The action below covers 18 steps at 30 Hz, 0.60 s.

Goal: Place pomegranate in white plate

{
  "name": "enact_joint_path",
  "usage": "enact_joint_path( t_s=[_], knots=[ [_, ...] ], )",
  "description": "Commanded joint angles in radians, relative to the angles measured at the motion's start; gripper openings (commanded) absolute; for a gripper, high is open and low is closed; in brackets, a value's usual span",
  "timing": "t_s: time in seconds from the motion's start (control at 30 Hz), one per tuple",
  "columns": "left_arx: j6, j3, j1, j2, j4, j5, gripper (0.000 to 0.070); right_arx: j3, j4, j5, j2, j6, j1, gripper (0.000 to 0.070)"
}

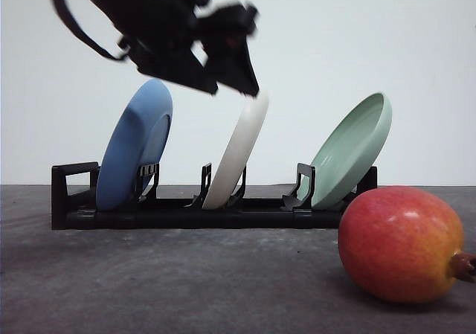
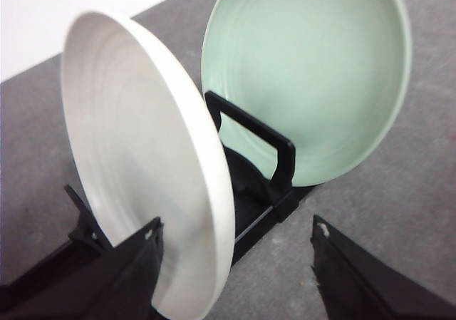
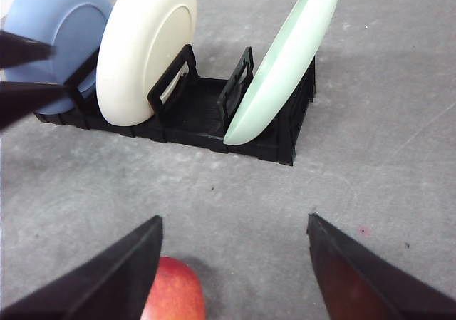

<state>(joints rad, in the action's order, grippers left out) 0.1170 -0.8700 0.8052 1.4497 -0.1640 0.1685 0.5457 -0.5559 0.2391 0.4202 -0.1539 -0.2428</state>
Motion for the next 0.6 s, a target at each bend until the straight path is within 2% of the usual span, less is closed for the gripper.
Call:
enact_joint_path(
  t_s=[0.0, 0.27, 0.43, 0.57],
  knots=[
    [-0.009, -0.037, 0.009, 0.048, -0.019, 0.012, 0.0387, 0.018, 0.013, -0.004, 0.002, -0.003, -0.005, 0.0411],
    [-0.029, -0.138, 0.007, 0.203, -0.042, 0.074, 0.0379, 0.018, 0.013, -0.004, 0.002, -0.002, -0.005, 0.0411],
    [-0.030, -0.164, 0.004, 0.263, -0.054, 0.076, 0.0299, 0.018, 0.013, -0.004, 0.002, -0.002, -0.005, 0.0411],
    [-0.033, -0.165, 0.005, 0.272, -0.051, 0.076, 0.0295, 0.018, 0.013, -0.004, 0.002, -0.002, -0.005, 0.0411]
  ],
)
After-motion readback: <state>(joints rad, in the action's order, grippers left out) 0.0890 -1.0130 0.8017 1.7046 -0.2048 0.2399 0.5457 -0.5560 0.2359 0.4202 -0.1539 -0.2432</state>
